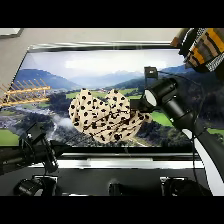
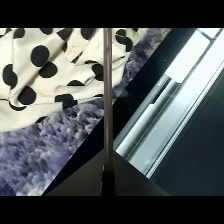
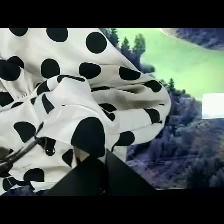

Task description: Fold the clothes and pants, and hang the long-sleeved shirts on hangers.

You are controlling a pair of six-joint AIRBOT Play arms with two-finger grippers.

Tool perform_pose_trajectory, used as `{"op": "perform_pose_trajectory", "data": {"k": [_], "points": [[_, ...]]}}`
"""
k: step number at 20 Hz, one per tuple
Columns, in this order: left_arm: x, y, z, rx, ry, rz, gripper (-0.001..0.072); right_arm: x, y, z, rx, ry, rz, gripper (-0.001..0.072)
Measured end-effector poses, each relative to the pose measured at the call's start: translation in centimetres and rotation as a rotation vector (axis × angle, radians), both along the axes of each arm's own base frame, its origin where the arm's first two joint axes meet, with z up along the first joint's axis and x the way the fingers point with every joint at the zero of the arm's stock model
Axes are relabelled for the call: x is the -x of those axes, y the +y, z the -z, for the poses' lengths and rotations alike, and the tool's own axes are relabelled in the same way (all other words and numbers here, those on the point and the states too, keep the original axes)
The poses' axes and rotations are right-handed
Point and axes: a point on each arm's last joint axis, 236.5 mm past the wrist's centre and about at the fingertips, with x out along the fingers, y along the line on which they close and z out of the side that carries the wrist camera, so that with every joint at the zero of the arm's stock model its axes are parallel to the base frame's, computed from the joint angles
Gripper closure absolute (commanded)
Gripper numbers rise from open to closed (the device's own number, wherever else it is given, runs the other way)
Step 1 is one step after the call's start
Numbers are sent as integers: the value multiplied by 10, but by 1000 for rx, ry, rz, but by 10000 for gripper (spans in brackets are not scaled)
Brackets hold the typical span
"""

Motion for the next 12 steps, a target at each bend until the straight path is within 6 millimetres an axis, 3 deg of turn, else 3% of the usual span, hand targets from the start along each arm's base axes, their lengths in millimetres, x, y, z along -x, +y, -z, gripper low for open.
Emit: {"op": "perform_pose_trajectory", "data": {"k": [7,12], "points": [[-2,-10,-4,16,-35,59,690,-6,1,-32,31,-55,-83,693],[-14,-19,-9,55,-62,55,690,-3,11,-40,18,-50,-166,693]]}}
